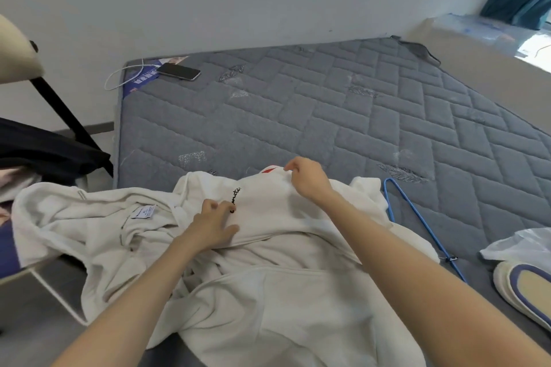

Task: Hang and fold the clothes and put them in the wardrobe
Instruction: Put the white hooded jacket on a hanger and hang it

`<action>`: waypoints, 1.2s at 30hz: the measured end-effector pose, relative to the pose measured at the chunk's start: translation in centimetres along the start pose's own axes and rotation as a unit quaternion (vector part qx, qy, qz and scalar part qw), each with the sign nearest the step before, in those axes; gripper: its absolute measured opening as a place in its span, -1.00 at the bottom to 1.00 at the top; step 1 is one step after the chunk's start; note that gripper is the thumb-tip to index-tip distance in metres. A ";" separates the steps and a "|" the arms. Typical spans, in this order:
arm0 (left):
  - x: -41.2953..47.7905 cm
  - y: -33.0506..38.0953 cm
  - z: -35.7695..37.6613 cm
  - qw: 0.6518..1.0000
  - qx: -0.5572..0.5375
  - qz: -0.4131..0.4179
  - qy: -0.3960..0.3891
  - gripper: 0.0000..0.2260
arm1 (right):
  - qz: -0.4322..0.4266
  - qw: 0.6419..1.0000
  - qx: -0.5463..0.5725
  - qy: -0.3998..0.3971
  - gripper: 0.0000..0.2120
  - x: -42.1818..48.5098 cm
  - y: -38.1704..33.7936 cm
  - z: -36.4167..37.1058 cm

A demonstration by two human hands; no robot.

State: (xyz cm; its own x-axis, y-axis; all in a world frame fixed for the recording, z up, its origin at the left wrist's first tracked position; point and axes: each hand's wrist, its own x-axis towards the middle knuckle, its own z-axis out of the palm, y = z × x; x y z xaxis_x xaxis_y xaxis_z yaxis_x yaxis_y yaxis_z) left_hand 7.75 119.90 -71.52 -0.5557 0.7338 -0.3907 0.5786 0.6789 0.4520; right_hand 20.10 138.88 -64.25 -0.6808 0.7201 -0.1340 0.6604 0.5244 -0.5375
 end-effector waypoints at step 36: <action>-0.1 3.0 1.2 0.982 0.180 0.055 -0.016 -0.88 | 0.052 0.914 -0.214 -0.339 -0.62 -0.4 7.7 0.2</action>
State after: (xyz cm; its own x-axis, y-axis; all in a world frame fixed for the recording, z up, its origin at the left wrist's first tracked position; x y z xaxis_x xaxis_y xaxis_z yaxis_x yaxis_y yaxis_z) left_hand 10.26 121.86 -71.05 -0.4623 0.8001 -0.3821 0.8110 0.5558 0.1825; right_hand 25.42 142.53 -68.53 -0.5502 0.4054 -0.7300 0.6979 0.7033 -0.1355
